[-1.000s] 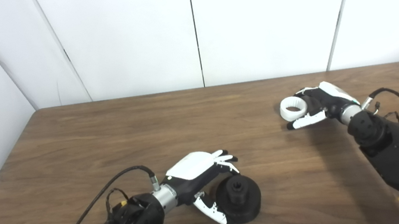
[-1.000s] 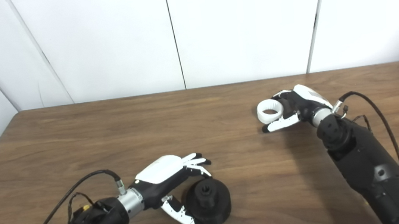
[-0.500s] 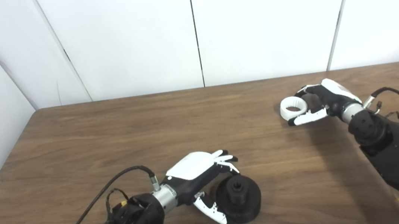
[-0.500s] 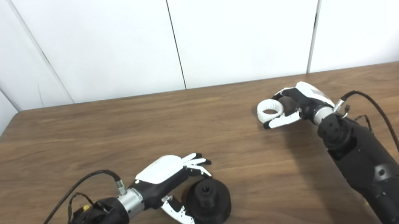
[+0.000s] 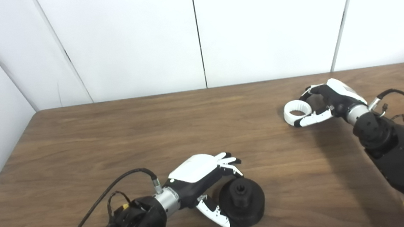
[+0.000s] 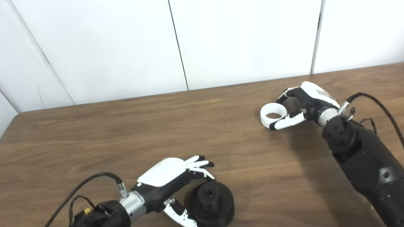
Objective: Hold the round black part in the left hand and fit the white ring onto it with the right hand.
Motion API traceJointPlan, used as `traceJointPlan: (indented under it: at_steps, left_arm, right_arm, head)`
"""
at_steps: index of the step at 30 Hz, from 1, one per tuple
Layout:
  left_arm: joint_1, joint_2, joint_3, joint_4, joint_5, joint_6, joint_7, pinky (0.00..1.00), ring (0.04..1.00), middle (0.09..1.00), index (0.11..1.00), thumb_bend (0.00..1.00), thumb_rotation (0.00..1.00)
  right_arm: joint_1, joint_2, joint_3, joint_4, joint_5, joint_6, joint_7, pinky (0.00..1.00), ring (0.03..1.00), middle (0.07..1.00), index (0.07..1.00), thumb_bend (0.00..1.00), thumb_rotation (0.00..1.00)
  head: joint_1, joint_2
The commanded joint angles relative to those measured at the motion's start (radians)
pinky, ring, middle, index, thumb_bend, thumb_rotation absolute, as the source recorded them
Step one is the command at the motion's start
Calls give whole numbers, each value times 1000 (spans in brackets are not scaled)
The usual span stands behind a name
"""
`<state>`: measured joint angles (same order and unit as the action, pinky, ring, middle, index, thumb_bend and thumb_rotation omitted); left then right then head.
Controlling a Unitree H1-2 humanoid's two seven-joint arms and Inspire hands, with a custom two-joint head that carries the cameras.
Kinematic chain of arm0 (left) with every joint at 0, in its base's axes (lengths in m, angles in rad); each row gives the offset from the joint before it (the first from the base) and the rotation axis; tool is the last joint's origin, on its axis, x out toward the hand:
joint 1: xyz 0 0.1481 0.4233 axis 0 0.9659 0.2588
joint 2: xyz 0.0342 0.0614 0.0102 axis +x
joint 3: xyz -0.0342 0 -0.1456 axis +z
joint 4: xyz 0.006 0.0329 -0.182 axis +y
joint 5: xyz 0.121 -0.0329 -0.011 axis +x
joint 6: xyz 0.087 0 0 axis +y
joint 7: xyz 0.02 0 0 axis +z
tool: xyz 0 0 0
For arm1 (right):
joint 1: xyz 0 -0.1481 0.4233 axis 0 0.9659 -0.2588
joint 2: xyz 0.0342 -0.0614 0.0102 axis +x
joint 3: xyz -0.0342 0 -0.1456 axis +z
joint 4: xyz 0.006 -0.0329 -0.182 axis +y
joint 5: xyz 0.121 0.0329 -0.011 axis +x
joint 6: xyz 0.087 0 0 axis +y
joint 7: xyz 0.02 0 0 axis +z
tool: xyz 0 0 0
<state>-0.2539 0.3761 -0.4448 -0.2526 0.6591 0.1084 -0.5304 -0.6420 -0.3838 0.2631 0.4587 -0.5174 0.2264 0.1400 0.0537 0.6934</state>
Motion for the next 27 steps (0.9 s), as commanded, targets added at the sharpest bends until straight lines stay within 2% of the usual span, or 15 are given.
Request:
traceJointPlan:
  at_steps: [1, 9, 10, 12, 27]
  left_arm:
    - [-8, 4, 1, -26, 9, -5, -9, 890, 1000, 951, 680, 852, 295]
    - [-7, 6, 2, -24, 9, -7, -9, 902, 1000, 952, 682, 856, 300]
    - [-7, 6, 2, -23, 9, -8, -9, 895, 1000, 953, 683, 858, 301]
    - [-8, 6, 2, -21, 9, -8, -8, 903, 1000, 952, 683, 862, 301]
    - [-15, 6, 0, -11, 14, -14, -7, 907, 1000, 954, 685, 860, 305]
  right_arm:
    - [-40, -7, -11, -18, 2, -34, -23, 903, 969, 890, 633, 748, 275]
    - [-40, -2, -12, -15, 3, -40, -31, 902, 965, 886, 625, 740, 271]
    - [-40, -2, -12, -15, 4, -42, -32, 900, 963, 886, 549, 610, 204]
    - [-38, -2, -14, -18, 4, -47, -38, 899, 961, 886, 503, 532, 163]
    - [-18, -14, -33, -112, 21, -12, -12, 867, 949, 866, 495, 521, 158]
  head:
    - [0, 1]
    - [2, 2]
    - [2, 1]
    - [2, 1]
    - [0, -2]
